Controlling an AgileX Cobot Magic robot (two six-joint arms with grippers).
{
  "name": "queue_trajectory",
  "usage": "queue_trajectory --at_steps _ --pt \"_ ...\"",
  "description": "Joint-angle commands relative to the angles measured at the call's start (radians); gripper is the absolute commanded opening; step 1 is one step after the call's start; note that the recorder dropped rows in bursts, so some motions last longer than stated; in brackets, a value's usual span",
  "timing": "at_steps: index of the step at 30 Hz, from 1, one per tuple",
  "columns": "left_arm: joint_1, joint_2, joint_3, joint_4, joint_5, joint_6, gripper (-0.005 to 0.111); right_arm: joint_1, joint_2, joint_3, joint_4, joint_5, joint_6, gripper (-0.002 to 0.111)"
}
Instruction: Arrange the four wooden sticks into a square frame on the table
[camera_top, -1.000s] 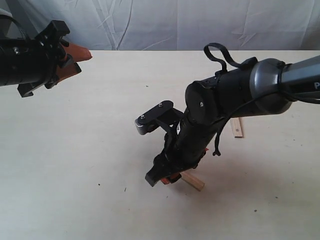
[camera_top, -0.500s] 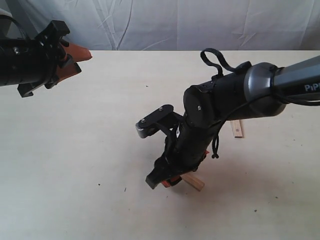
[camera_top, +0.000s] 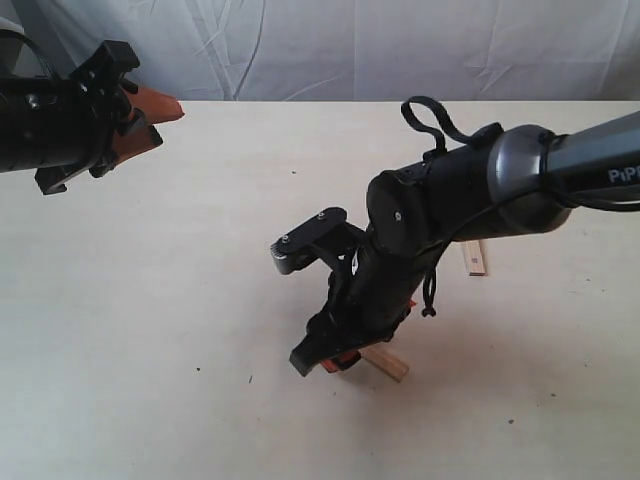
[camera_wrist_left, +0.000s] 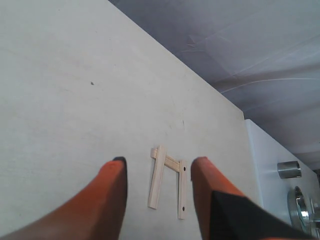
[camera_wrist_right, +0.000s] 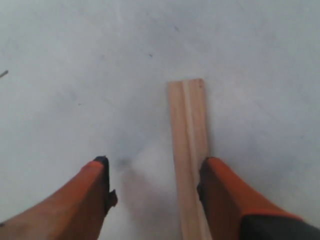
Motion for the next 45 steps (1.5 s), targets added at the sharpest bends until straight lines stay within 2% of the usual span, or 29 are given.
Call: queue_trajectory --at_steps 1,9,16,38,45 --pt "0.0 -0.001 0.006 -0.011 0.001 0.005 0.042 -0.003 0.022 0.005 -0.01 -0.023 0.001 0.054" --pt "0.0 -0.001 0.006 -0.015 0.001 0.021 0.042 -0.003 0.058 0.005 -0.063 -0.039 0.001 0.054" --pt "0.0 -0.001 0.006 -0.015 0.001 0.03 0.042 -0.003 -0.042 0.005 -0.051 -0.043 0.002 0.054" --pt "0.0 -0.001 0.006 -0.015 0.004 0.03 0.042 -0.003 0.068 0.005 -0.066 -0.065 0.039 0.054" --pt "0.0 -0.001 0.006 -0.015 0.004 0.03 0.042 -0.003 -0.011 0.005 -0.059 -0.052 0.041 0.054"
